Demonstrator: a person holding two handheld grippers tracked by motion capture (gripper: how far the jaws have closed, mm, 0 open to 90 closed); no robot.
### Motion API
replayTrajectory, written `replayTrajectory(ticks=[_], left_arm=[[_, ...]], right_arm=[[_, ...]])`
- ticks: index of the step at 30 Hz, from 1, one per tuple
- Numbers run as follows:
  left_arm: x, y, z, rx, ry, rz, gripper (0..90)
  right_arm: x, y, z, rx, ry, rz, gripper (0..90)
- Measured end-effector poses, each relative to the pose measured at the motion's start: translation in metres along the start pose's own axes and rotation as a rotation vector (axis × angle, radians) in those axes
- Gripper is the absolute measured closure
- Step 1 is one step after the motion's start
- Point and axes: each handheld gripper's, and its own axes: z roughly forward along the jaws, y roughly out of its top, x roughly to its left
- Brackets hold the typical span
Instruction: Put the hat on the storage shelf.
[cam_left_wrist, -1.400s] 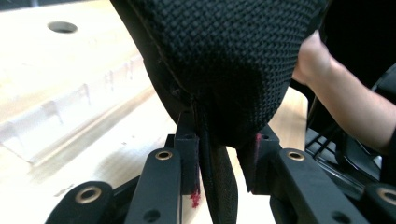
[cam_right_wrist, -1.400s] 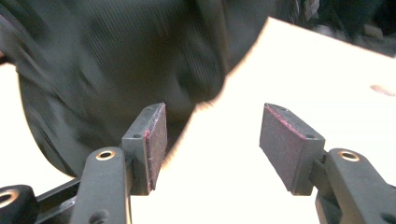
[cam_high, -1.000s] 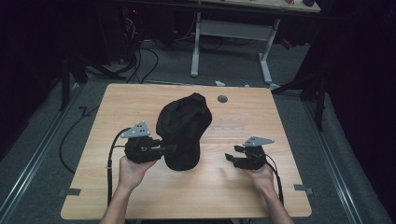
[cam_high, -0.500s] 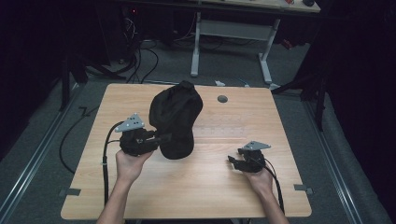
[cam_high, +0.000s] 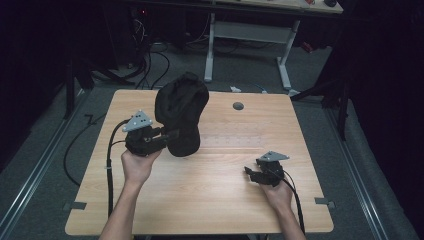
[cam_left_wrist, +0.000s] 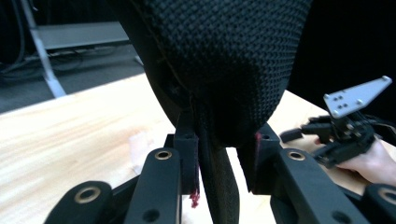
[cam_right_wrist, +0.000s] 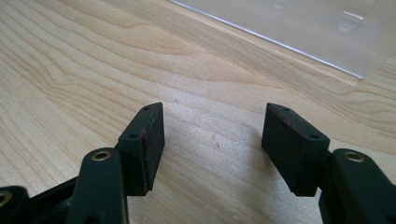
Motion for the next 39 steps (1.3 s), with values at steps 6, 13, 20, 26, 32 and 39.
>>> replayTrajectory(ticks=[6,13,20,26,32,39], left_arm=[[0.006,0.004,0.008,-0.024,0.030,0.021,71.1],[0.009,0.006,0.023,-0.044,0.056,0.049,71.0],[0.010,0.000,0.041,-0.039,0.076,0.097,71.0],[0.012,-0.007,0.054,-0.033,0.102,0.126,71.0],[0.015,-0.015,0.061,-0.030,0.133,0.168,70.9],[0.016,-0.025,0.069,-0.024,0.150,0.202,70.9]], right_arm=[[0.000,0.000,0.000,0.000,0.000,0.000,39.4],[0.000,0.000,0.000,0.000,-0.001,0.000,39.4],[0.000,0.000,0.000,0.000,-0.001,-0.001,39.3],[0.000,0.000,0.000,0.000,-0.001,-0.001,39.2],[0.000,0.000,0.000,0.001,0.000,0.000,38.9],[0.000,0.000,0.000,0.001,-0.001,0.000,38.9]])
